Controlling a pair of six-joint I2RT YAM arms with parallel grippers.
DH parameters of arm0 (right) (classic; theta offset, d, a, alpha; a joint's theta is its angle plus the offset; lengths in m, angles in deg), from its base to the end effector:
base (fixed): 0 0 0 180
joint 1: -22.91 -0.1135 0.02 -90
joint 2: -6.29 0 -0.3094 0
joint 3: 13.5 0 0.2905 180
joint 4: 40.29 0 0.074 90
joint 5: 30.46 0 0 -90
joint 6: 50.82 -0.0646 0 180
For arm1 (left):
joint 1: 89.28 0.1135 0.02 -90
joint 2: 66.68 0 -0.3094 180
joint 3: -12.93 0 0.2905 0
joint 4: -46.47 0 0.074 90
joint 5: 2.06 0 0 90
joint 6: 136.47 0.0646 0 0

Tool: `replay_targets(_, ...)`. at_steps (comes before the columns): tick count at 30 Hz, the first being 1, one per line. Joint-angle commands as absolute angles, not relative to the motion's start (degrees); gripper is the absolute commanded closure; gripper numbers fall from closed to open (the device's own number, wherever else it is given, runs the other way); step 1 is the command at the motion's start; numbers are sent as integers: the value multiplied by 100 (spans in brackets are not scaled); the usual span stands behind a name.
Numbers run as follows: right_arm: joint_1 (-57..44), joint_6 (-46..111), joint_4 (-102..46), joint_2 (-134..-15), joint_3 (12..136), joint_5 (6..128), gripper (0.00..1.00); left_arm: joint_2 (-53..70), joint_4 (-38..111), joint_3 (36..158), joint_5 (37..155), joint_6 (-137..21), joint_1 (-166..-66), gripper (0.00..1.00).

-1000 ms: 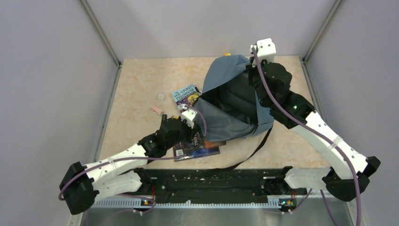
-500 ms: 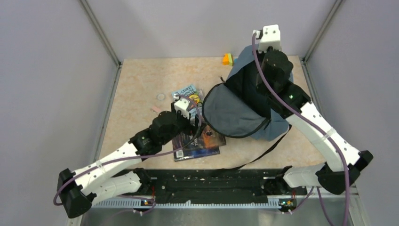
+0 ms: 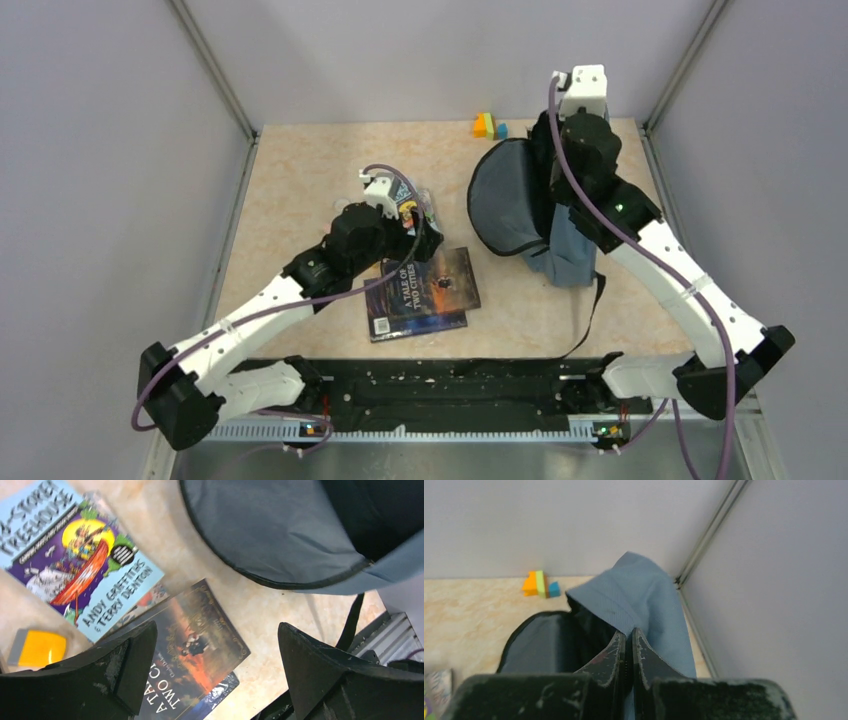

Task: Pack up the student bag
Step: Unzip the student bag at the center of the board, then pick up the book from the center of the board.

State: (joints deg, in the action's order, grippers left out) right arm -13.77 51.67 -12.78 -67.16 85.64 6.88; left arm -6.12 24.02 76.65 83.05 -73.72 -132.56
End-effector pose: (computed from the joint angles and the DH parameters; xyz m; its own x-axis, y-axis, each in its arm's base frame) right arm 0.2767 0.1421 0.5324 -0.0843 -0.2264 -0.9704 0.2630 0.9343 -0.2408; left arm 0.2139 -0.1938 0.3533 -0.4997 -0.1560 -0.8520 0.4451 0.7976 -0.4071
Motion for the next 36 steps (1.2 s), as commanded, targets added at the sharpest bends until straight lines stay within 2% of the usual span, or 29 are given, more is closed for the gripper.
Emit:
replay_targets(1, -1365, 4037, -1198, -5959, 7819, 1241, 100, -338, 2675, 7333, 9071, -8290, -12595, 5)
replay_targets(5, -1367, 3774, -1295, -5537, 7278, 1225, 100, -264, 2876, 7137, 8916, -8386, -12245, 5)
replay_targets(14, -1365, 4299, -1299, -5254, 7205, 406, 100, 397, 2818, 7485, 8566, -8078, -12035, 5)
replay_targets(21, -1365, 4116, -1188, -5046, 7184, 684, 100, 1036, 3391, 7456, 8687, -8529, -11277, 5)
replay_targets(29, -1365, 4107, -1091, -5040, 7207, 910, 100, 1767, 4514, 7111, 9161, -9210, -10591, 5)
replay_targets(36, -1365, 4130, -1154, -5029, 7222, 1076, 100, 2507, 4523, 7337, 9758, -9302, -10345, 5)
